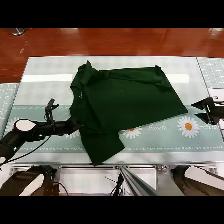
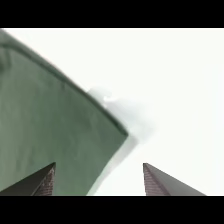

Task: Fold the shirts.

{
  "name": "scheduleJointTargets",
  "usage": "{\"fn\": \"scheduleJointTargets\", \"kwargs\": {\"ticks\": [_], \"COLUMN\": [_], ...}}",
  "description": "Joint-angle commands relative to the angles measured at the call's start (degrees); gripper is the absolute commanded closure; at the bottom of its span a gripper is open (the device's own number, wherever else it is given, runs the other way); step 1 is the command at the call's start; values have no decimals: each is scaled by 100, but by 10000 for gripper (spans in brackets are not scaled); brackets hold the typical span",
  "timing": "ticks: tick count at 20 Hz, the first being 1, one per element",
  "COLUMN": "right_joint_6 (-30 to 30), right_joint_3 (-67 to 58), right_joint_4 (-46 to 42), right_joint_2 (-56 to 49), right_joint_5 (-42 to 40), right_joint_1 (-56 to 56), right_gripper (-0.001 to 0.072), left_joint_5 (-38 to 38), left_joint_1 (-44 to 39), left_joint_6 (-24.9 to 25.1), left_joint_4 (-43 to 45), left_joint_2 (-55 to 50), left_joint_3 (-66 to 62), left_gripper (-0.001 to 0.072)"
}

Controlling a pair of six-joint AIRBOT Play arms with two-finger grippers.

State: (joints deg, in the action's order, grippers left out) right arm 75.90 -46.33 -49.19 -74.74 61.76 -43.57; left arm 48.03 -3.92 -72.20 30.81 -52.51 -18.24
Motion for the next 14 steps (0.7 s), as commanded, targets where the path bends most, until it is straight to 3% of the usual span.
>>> {"fn": "scheduleJointTargets", "kwargs": {"ticks": [1, 7, 14], "right_joint_6": [-59, -188, -184], "right_joint_3": [-398, -494, -863], "right_joint_4": [149, 138, 221], "right_joint_2": [-654, -1137, -1510], "right_joint_5": [402, 452, 269], "right_joint_1": [-59, 52, 1029], "right_gripper": [91, 91, 101], "left_joint_5": [-9, -7, -9], "left_joint_1": [-2, -2, -2], "left_joint_6": [-2, -4, -48], "left_joint_4": [-2, -2, -2], "left_joint_2": [2, 2, 2], "left_joint_3": [-39, -39, -39], "left_gripper": [671, 671, 671]}}
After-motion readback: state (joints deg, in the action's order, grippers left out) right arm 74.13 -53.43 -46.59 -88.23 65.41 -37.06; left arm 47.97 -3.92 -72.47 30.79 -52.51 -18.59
